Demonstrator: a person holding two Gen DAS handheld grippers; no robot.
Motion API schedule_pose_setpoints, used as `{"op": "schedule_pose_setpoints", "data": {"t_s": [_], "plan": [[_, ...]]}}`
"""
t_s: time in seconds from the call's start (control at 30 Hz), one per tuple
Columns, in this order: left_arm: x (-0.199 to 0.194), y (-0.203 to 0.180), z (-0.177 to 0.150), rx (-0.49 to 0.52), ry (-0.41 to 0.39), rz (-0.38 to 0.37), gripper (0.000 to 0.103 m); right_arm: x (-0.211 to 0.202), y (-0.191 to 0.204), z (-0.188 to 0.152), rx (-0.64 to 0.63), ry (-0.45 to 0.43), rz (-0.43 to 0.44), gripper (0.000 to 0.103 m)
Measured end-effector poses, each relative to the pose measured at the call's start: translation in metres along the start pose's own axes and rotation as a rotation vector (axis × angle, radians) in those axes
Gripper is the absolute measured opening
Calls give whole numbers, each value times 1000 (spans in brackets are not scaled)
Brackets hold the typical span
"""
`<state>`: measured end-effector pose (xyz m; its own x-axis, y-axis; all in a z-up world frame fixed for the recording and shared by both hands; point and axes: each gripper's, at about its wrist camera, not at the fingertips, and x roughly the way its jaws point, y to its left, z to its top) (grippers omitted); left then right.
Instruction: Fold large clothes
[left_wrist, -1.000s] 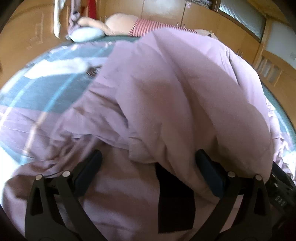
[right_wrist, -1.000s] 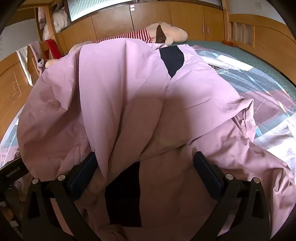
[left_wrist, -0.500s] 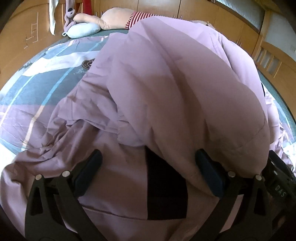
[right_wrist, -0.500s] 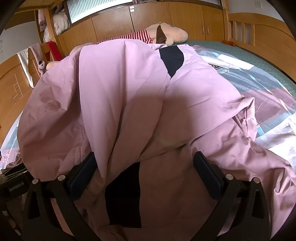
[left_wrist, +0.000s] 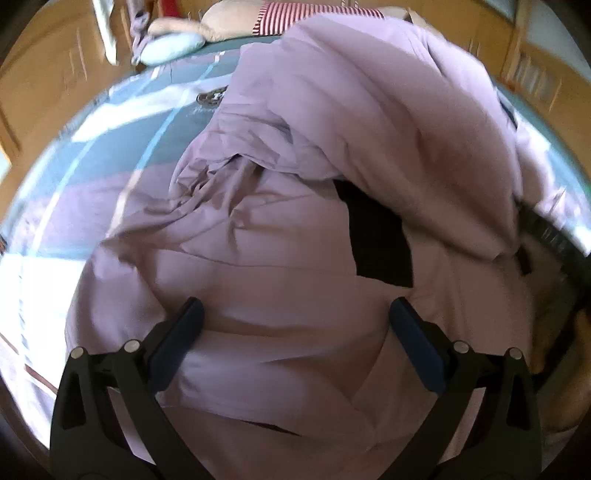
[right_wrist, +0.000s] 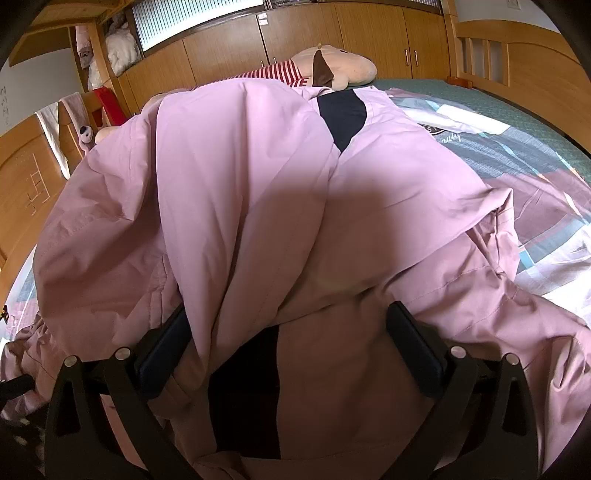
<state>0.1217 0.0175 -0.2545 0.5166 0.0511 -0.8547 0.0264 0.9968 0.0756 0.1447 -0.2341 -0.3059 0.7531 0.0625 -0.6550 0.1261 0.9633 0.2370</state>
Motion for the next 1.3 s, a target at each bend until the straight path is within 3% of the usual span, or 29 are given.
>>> {"op": "schedule_pose_setpoints", "data": {"t_s": [0.1, 0.27, 0.33, 0.4, 1.03, 1.2, 1.3], "plan": [[-8, -5, -3, 20, -21, 13, 101, 0, 0, 0, 0, 0, 1, 102], [-38, 1, -2, -35, -115, -77, 101, 0, 0, 0, 0, 0, 0, 102], [-29, -8, -3, 10, -77, -59, 101, 0, 0, 0, 0, -1, 0, 102], [-4, -17, -7, 47, 16, -31, 101, 0, 0, 0, 1, -2, 1, 102], [-1, -18, -7, 55, -2, -21, 101, -1, 1, -1, 5, -4, 4, 102], [-27, -21, -6, 56, -76, -111, 101, -1, 2, -2, 6, -4, 3, 102], [-20, -30, -13, 80, -28, -121, 101, -1, 2, -2, 7, -4, 3, 102]]}}
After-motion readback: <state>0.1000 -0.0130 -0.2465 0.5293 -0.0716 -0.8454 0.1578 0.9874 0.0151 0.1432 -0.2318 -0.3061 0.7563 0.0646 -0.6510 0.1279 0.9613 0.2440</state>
